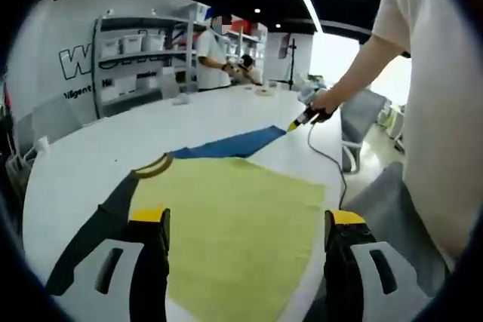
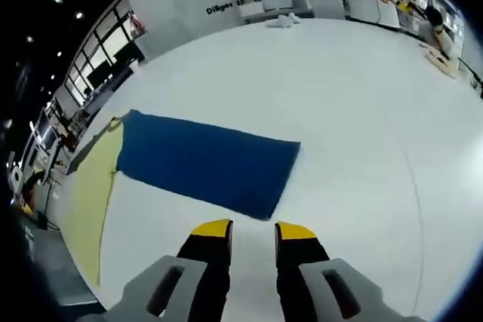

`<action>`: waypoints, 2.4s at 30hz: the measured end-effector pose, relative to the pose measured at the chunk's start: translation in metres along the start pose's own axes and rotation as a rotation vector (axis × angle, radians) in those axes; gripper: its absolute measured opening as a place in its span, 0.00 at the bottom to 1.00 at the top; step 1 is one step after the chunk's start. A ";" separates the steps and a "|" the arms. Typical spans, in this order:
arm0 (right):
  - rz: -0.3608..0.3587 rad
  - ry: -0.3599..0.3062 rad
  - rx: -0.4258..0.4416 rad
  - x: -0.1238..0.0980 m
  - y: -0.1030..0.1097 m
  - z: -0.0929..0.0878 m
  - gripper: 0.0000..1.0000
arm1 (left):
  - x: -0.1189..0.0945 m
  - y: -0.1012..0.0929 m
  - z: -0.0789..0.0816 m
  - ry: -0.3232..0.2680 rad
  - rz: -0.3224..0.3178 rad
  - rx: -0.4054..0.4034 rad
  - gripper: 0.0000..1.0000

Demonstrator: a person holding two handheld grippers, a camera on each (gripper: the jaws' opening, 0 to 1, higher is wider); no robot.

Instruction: Fold the garment on the visible template until the final outline fits inside the template.

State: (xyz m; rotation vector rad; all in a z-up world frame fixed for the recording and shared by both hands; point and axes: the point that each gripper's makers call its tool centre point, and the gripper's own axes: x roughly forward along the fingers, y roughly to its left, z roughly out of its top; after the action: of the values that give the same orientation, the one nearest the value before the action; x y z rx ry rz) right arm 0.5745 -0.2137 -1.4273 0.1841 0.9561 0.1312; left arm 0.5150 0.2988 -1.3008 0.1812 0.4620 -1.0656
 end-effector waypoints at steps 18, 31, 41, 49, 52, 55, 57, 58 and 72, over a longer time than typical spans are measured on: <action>0.023 -0.014 0.094 0.013 -0.007 0.009 0.10 | 0.008 -0.006 -0.015 0.050 -0.030 -0.017 0.88; -0.008 0.013 0.042 0.014 -0.006 0.004 0.00 | 0.005 -0.007 -0.020 0.052 -0.012 -0.043 0.86; -0.011 -0.066 0.062 -0.001 -0.006 0.024 0.00 | 0.004 -0.007 -0.021 0.050 -0.007 -0.044 0.86; 0.003 -0.134 0.008 -0.020 0.013 0.055 0.00 | 0.001 -0.007 -0.020 0.035 0.001 -0.048 0.85; 0.008 -0.164 -0.033 -0.027 0.024 0.070 0.00 | -0.002 -0.006 -0.021 0.029 0.007 -0.051 0.85; 0.019 -0.196 -0.070 -0.032 0.034 0.085 0.00 | -0.004 -0.006 -0.021 0.020 0.012 -0.054 0.85; 0.029 -0.216 -0.099 -0.035 0.045 0.096 0.00 | -0.005 -0.006 -0.021 0.016 0.016 -0.055 0.85; 0.037 -0.221 -0.107 -0.036 0.050 0.100 0.00 | -0.005 -0.006 -0.022 0.014 0.017 -0.056 0.85; 0.202 -0.328 -0.313 -0.034 0.158 0.167 0.00 | -0.016 0.008 -0.031 0.015 0.078 -0.106 0.96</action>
State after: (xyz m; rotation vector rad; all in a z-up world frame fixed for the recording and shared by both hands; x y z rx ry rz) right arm 0.6873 -0.0829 -1.2723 0.0109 0.5791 0.4203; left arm 0.5073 0.3267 -1.3217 0.1125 0.5194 -0.9621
